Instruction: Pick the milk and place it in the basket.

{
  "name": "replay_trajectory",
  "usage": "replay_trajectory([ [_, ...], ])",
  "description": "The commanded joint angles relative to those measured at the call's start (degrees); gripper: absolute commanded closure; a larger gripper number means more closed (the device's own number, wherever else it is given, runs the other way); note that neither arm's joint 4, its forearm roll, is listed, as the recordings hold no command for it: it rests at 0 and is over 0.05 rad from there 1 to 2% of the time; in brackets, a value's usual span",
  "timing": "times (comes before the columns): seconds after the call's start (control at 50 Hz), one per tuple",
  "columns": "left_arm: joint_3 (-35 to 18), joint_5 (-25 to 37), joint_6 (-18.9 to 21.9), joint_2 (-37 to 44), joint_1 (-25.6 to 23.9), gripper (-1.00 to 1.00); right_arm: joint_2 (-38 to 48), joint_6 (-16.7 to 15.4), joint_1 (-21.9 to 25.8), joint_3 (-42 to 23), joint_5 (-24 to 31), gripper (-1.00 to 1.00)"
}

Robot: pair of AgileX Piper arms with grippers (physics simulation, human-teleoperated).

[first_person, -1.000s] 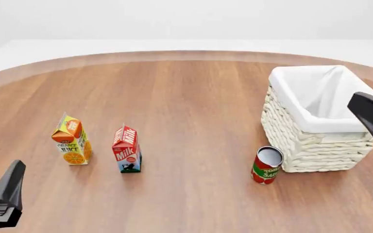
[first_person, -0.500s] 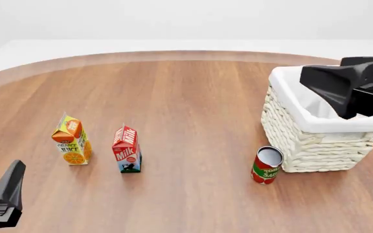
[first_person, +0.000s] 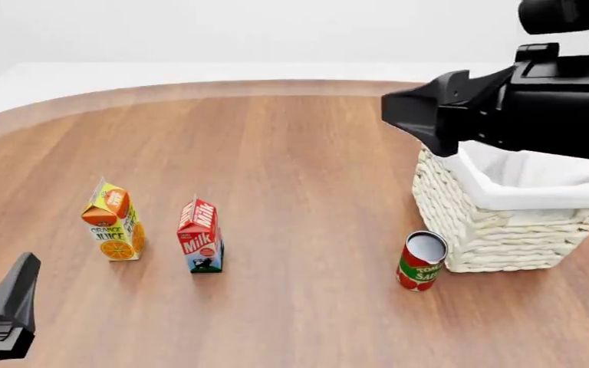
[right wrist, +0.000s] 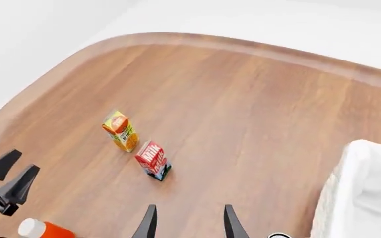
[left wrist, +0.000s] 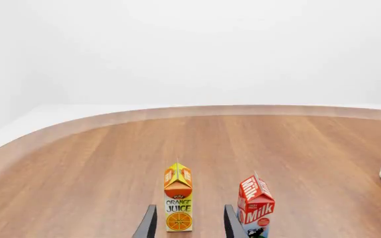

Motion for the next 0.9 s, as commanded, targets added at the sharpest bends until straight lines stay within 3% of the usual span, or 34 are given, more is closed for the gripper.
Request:
replay_trajectory([
  [0.02, 0.0, 0.0, 0.0, 0.0, 0.0, -1.00, 6.7, 2.5, 3.7, -2.0, -2.5, -1.00],
  [0.34, 0.0, 0.0, 0.0, 0.0, 0.0, -1.00, 16.3, 8.1, 7.7, -5.2, -7.1, -1.00],
  [0.9, 0.0, 0.0, 0.0, 0.0, 0.0, -1.00, 25.9, 16.1, 6.6, -8.5, -10.5, -1.00],
])
